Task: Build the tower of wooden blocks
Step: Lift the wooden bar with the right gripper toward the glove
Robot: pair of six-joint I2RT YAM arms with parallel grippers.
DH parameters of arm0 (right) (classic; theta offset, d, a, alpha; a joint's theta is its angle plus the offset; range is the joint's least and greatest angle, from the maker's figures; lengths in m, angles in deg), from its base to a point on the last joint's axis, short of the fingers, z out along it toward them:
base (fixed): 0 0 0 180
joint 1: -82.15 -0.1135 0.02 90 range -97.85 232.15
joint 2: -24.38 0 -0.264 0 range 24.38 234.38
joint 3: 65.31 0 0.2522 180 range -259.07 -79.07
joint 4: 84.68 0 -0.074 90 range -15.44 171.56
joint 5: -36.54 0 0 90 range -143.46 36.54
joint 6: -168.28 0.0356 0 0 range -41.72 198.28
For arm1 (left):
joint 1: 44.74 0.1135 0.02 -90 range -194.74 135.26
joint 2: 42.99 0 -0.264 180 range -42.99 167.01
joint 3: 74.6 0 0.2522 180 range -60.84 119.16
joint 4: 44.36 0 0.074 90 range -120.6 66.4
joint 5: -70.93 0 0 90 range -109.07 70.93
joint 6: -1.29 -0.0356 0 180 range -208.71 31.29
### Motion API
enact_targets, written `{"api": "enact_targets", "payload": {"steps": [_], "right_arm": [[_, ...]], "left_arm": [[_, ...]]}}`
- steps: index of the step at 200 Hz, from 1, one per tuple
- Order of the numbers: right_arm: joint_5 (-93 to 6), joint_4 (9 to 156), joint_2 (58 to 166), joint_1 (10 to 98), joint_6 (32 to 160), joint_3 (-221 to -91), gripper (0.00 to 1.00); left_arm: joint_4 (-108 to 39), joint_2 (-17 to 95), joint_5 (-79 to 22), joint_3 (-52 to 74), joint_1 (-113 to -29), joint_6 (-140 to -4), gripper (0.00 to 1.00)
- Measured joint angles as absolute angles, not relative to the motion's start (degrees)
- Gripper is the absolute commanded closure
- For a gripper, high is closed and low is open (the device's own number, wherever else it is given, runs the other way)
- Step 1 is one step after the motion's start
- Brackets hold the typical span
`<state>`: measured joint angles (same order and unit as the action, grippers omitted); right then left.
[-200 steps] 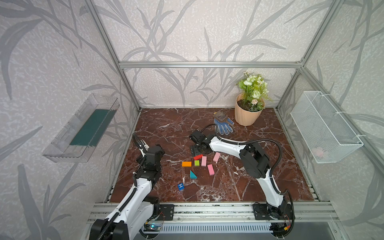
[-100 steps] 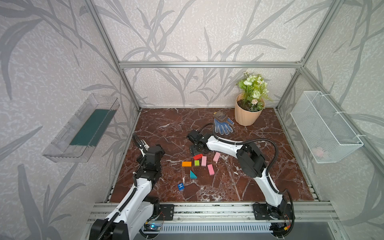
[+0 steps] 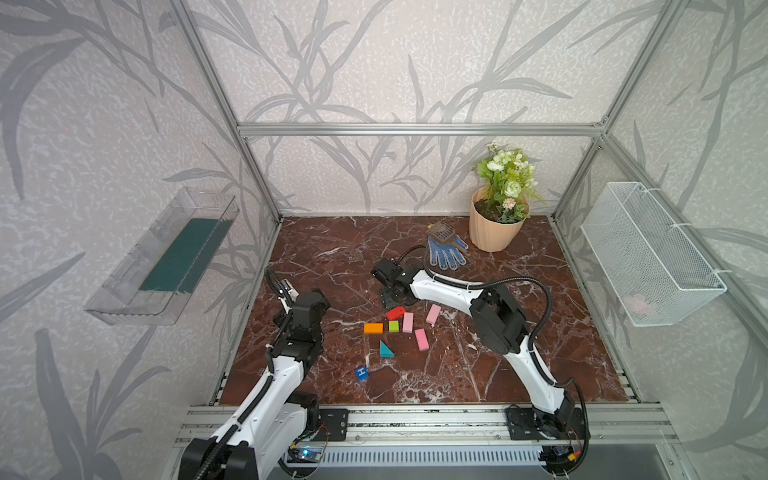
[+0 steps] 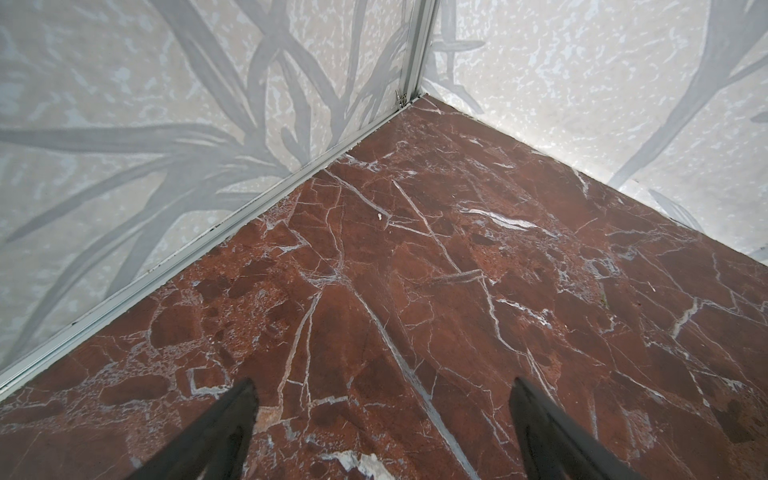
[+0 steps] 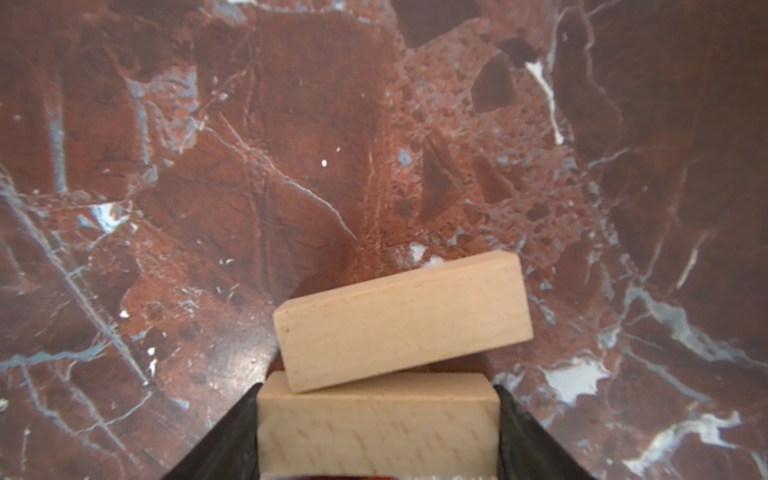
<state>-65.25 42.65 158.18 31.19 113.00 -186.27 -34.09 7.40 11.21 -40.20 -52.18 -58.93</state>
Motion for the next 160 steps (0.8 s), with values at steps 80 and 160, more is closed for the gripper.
{"api": "enact_targets", "payload": {"steps": [80,160], "right_arm": [[-70.76,39.33,151.78,31.67,112.63,-182.46,0.33],[-74.54,53.29,110.27,57.44,111.64,-143.01,0.37]], "left_arm": [[-35.44,7.42,8.20,-40.20,-52.18,-60.11,0.01],[-36.69,6.81,6.73,-40.20,-52.18,-60.66,0.01]]}}
